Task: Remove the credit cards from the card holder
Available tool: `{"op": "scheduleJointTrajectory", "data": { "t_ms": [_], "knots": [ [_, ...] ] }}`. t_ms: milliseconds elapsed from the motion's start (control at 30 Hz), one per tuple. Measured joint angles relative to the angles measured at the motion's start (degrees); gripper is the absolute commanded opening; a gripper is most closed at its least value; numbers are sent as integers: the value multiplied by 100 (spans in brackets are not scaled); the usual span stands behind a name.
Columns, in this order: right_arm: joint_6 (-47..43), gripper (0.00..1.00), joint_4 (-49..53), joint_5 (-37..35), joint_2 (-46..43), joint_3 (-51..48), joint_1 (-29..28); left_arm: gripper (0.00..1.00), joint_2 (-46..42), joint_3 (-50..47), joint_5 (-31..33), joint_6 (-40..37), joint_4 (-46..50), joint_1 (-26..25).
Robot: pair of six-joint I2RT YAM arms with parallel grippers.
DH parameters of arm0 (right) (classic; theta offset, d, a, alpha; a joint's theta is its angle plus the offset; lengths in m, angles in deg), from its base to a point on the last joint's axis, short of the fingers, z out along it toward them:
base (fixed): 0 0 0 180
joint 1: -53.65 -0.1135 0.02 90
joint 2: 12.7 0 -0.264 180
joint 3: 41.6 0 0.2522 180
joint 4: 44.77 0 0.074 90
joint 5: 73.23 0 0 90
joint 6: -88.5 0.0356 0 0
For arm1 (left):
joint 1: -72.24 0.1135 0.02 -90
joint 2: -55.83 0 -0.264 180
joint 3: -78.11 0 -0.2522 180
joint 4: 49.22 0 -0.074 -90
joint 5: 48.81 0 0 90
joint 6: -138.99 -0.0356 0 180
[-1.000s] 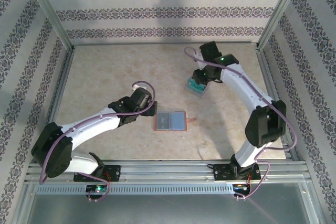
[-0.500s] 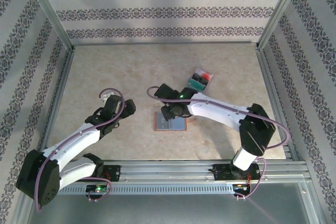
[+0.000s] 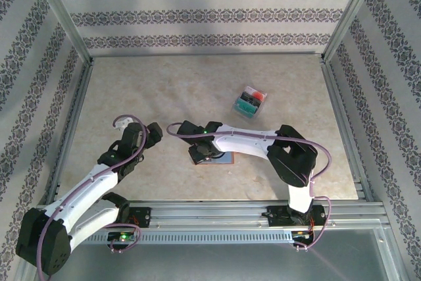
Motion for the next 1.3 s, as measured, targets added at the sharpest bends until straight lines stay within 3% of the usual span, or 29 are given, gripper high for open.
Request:
{"op": "scheduleJointTrajectory", "data": {
  "t_ms": [467,667,967,1300],
  "knots": [
    [46,63,-341,385,372,0,188,99,0,-24,-7,59,0,7],
    [59,55,-428,400,367,-50,188,99,17,-24,-37,59,0,37],
    [44,35,-511,356,328,-94,219,99,44,-24,-68,55,0,37],
    [59,35,-498,179,153,-190,264,99,44,-4,-120,-28,0,37]
  ]
}}
